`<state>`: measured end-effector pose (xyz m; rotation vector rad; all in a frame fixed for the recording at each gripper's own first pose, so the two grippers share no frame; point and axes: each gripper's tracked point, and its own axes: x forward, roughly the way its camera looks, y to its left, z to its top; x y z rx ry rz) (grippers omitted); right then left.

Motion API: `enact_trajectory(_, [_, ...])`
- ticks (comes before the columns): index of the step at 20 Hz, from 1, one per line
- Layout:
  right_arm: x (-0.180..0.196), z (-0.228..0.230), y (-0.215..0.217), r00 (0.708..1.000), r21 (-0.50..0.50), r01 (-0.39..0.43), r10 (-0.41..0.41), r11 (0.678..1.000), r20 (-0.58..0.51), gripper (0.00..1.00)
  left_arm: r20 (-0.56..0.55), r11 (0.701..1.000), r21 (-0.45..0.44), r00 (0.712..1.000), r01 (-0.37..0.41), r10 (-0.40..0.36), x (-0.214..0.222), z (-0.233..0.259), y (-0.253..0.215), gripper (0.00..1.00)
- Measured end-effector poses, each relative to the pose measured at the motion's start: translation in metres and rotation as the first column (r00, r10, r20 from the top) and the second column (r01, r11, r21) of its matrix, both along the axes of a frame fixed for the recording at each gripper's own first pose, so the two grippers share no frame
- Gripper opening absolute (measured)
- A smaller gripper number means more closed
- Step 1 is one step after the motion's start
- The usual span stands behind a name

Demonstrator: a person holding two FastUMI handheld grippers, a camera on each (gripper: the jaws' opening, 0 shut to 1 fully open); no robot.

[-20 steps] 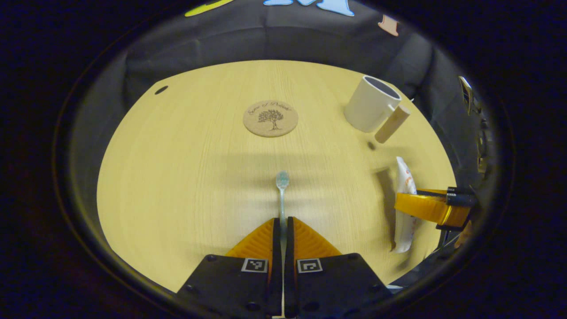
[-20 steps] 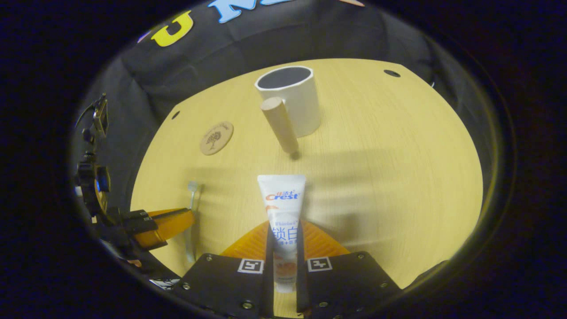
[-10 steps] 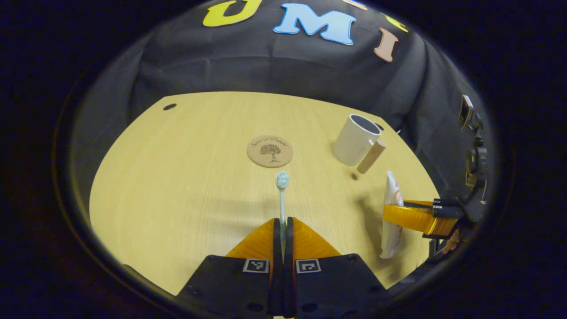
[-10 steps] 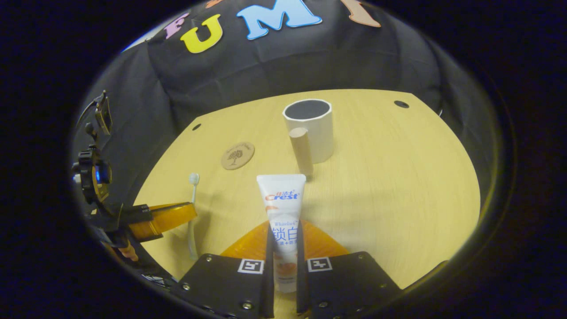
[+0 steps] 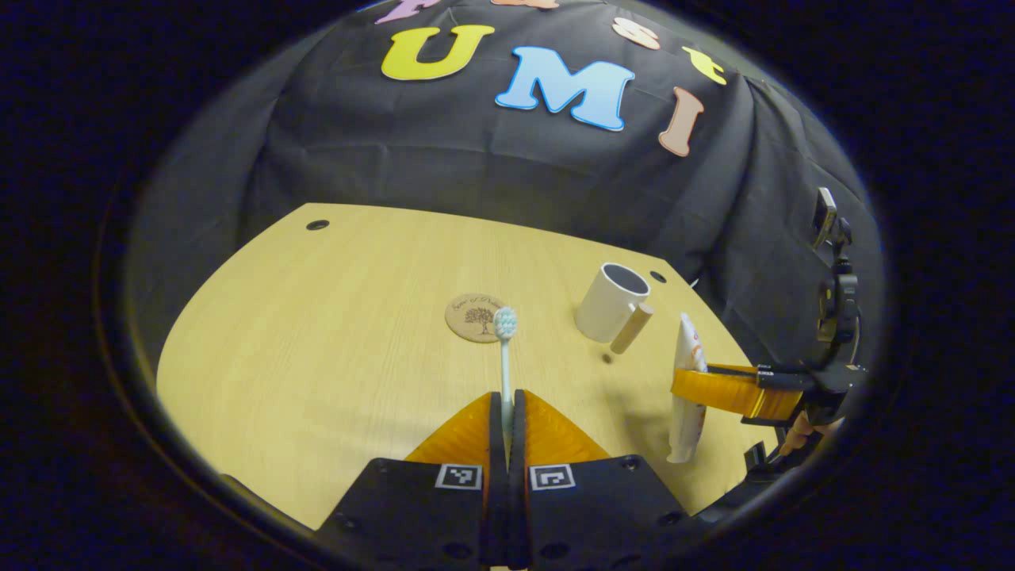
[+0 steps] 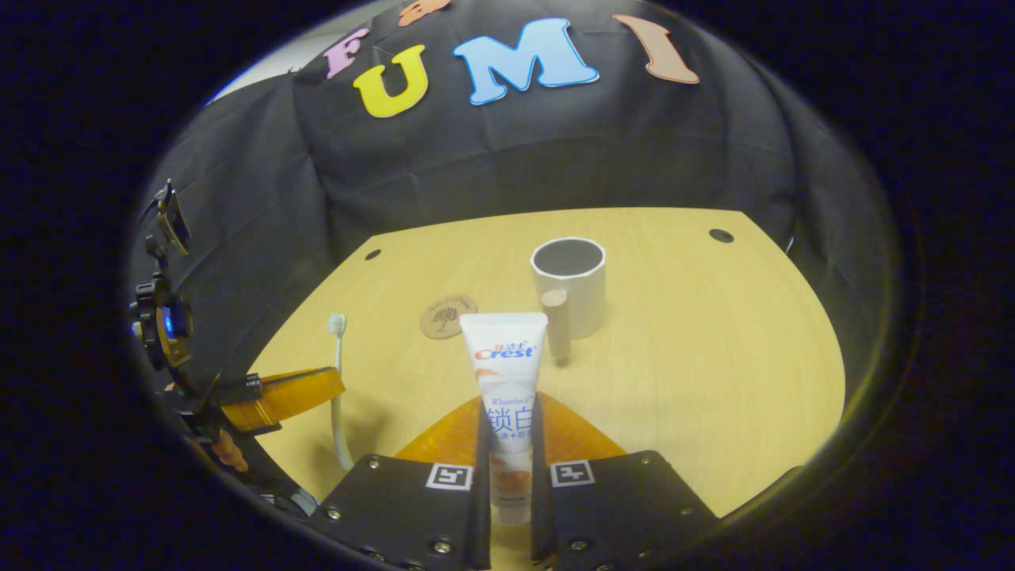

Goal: Put the toothbrush and toothpaste on the desktop into the cup, then pick up the cup and place it on the coaster on the desktop.

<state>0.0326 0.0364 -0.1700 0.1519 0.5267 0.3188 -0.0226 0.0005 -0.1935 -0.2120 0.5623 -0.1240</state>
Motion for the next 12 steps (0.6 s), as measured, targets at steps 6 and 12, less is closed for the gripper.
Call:
enact_trajectory(6, [0.011, 0.038, 0.003, 0.995, 0.003, -0.003, 0.002, 1.000, 0.096, 0.21, 0.087, 1.000, -0.024, 0.996, 0.007, -0.005, 0.015, 0.039, -0.001, 0.08])
enact_trajectory(12, [0.033, 0.089, 0.001, 0.968, 0.030, 0.020, -0.027, 0.999, 0.249, 0.21, 0.205, 0.997, -0.060, 0.978, 0.051, -0.037, 0.052, 0.082, -0.020, 0.08])
